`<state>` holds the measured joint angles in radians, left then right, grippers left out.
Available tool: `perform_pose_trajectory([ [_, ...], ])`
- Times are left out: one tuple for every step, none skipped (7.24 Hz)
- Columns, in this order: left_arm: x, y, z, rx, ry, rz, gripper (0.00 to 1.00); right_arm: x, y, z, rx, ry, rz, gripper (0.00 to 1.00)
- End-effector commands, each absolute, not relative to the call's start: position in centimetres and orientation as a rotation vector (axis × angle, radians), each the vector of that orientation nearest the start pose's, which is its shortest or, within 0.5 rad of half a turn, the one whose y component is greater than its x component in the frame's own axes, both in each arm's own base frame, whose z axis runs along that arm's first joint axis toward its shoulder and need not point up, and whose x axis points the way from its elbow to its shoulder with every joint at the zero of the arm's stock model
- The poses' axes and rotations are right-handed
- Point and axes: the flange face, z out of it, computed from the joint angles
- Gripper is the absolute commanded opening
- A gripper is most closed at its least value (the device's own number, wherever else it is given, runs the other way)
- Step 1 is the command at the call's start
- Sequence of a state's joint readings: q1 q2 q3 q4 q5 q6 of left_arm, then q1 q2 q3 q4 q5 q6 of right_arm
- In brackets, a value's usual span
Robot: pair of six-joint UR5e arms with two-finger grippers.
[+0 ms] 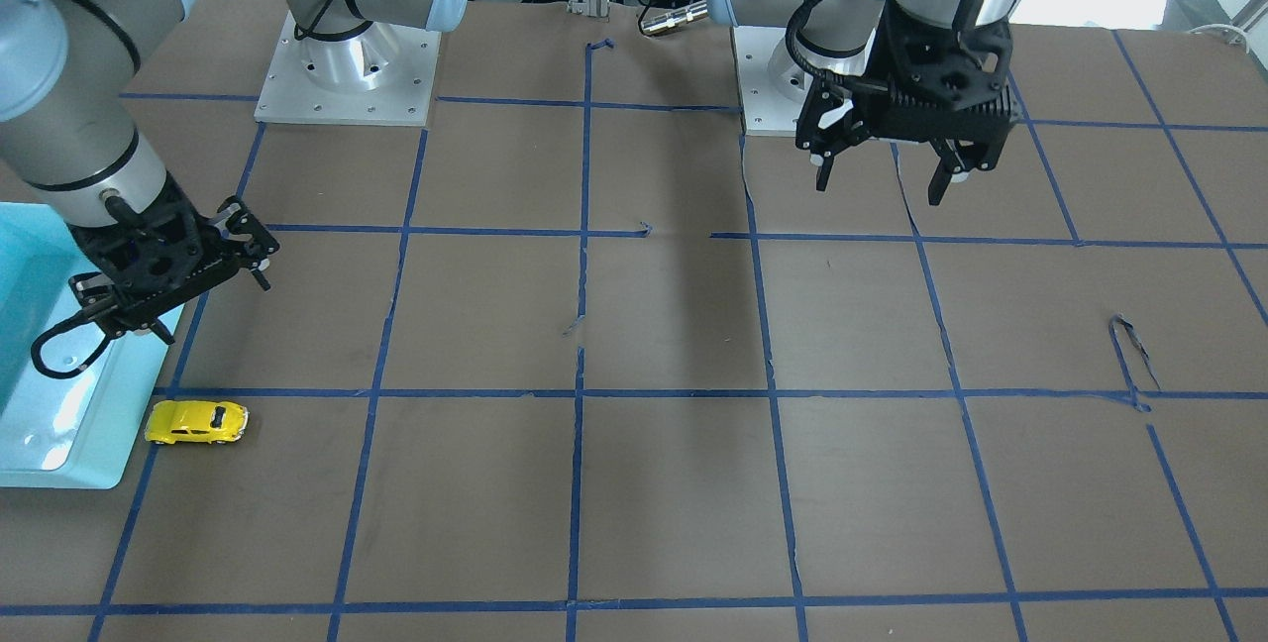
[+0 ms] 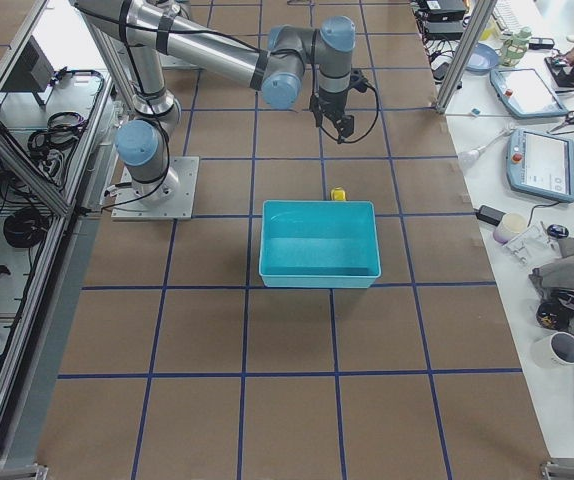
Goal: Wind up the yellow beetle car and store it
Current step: 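Lower the right gripper and grasp the yellow beetle car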
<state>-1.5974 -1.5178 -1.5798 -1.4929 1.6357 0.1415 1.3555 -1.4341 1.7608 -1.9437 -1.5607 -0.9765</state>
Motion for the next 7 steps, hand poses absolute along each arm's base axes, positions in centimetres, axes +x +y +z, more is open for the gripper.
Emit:
perform_pose_trajectory([
  [-14.4, -46.5, 53.3, 0.031, 3.077, -0.154, 1.0, -1.6, -57.3, 32.5, -1.518, 2.786, -0.075, 1.0],
  [-14.1, -46.5, 53.6, 0.019, 3.075, -0.16, 1.0, -2.0, -58.3, 30.6, -1.678, 2.708, -0.084, 1.0],
  [-13.9, -46.5, 53.5, 0.014, 3.077, -0.162, 1.0, -2.3, -59.2, 28.9, -1.848, 2.61, -0.075, 1.0],
  [-13.9, -46.5, 53.9, 0.008, 3.074, -0.184, 1.0, -2.6, -59.6, 27.2, -1.916, 2.561, -0.035, 1.0],
  [-13.9, -46.3, 55.1, 0.006, 3.071, -0.249, 1.0, -2.8, -60.2, 25.4, -1.918, 2.558, -0.029, 1.0],
  [-13.8, -46.4, 55.3, 0.004, 3.061, -0.277, 1.0, -3.2, -60.8, 23.6, -1.938, 2.567, 0.003, 1.0],
  [-13.7, -45.9, 55.3, -0.005, 3.062, -0.269, 1.0, -3.5, -60.8, 22.5, -1.954, 2.547, 0.031, 1.0],
])
